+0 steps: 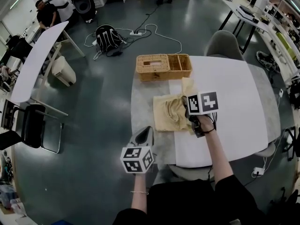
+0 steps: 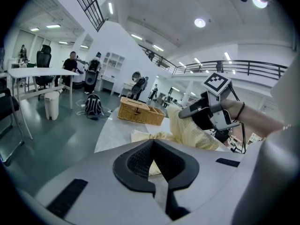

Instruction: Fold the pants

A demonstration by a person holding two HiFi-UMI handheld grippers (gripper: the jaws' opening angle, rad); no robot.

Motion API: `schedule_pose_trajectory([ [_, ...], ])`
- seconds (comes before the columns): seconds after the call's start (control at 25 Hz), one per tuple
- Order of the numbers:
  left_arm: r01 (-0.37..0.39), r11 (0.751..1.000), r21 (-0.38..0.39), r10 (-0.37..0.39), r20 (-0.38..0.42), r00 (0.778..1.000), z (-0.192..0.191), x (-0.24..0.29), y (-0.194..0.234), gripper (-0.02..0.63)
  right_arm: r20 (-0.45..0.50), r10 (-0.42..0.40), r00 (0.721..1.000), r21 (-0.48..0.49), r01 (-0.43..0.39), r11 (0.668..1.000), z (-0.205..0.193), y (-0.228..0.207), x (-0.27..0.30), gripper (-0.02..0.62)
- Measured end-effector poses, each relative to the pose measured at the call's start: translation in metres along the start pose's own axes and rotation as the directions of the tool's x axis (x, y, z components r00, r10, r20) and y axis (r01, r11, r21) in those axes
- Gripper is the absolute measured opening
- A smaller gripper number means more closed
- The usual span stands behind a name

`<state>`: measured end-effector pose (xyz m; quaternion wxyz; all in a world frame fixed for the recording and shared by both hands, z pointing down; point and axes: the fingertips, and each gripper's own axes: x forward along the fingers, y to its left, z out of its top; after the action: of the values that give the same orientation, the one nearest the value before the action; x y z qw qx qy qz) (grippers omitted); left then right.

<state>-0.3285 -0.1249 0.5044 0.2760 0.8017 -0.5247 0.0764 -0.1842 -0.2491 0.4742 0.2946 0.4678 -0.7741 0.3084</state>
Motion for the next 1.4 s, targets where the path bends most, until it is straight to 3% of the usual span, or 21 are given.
schedule_pose_trajectory([
  [0.56,-0.023,0.999,-0.045,0.023,-0.016,1.000,-0.009,0.002,0.018,0.008,-0.103,-0.015,0.995,-0.053,0.010,0.999,-0.016,0.032,0.062,0.029],
  [1.08,-0.042,0.996,-0.081,0.039,-0.033,0.999,-0.025,0.000,0.032,0.008,-0.143,-0.025,0.989,-0.019,0.023,1.000,-0.033,0.042,0.096,0.029],
  [1.4,-0.052,0.994,-0.092,0.049,-0.039,0.998,-0.030,0.000,0.036,0.008,-0.159,-0.074,0.984,-0.029,0.071,0.997,-0.041,0.044,0.111,0.029],
])
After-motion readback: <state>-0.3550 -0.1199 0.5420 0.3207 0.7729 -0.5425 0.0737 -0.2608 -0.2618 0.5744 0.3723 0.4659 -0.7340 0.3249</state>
